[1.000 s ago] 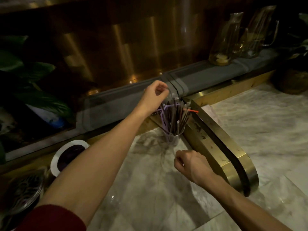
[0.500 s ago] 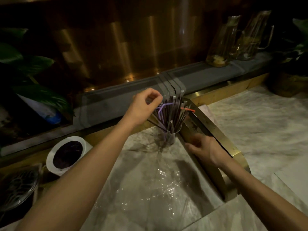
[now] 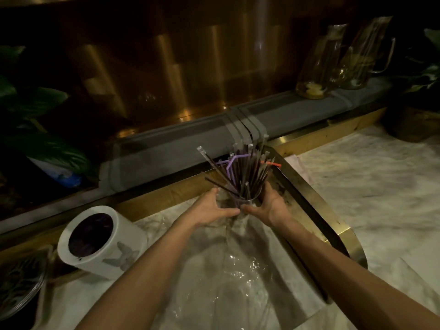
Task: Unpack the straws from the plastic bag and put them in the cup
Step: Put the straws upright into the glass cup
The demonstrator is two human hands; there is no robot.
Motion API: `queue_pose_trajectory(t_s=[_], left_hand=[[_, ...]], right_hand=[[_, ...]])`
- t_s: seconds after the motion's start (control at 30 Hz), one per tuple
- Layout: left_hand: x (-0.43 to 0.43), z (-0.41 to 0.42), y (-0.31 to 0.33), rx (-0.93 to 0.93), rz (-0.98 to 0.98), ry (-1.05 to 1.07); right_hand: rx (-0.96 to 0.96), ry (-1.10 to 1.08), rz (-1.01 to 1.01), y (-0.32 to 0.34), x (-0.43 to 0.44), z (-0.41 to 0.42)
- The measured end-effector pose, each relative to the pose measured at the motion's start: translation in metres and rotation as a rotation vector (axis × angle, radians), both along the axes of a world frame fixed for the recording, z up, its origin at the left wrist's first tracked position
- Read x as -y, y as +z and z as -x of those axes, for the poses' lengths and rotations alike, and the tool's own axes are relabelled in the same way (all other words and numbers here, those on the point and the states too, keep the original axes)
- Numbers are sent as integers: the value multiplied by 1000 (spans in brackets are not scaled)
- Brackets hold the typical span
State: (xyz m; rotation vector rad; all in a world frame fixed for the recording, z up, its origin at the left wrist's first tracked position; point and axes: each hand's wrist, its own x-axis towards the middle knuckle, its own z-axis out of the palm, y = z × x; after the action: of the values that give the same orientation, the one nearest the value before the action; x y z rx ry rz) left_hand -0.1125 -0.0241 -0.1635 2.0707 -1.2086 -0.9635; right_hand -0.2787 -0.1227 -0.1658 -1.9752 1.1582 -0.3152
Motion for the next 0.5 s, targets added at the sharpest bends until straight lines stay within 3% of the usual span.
queue_pose_trajectory(t_s=[0.13,0.27,0.5], left_hand=[[25,-3,-10,-137,166,50],[50,-4,-12,-258,187,64],[80,-13,-10,-278,188,59]], right_hand=[[85,-51,6,-5,7,-8],[177,-58,-11,-7,15,-19],[290,-123,49,-11,29,-36]])
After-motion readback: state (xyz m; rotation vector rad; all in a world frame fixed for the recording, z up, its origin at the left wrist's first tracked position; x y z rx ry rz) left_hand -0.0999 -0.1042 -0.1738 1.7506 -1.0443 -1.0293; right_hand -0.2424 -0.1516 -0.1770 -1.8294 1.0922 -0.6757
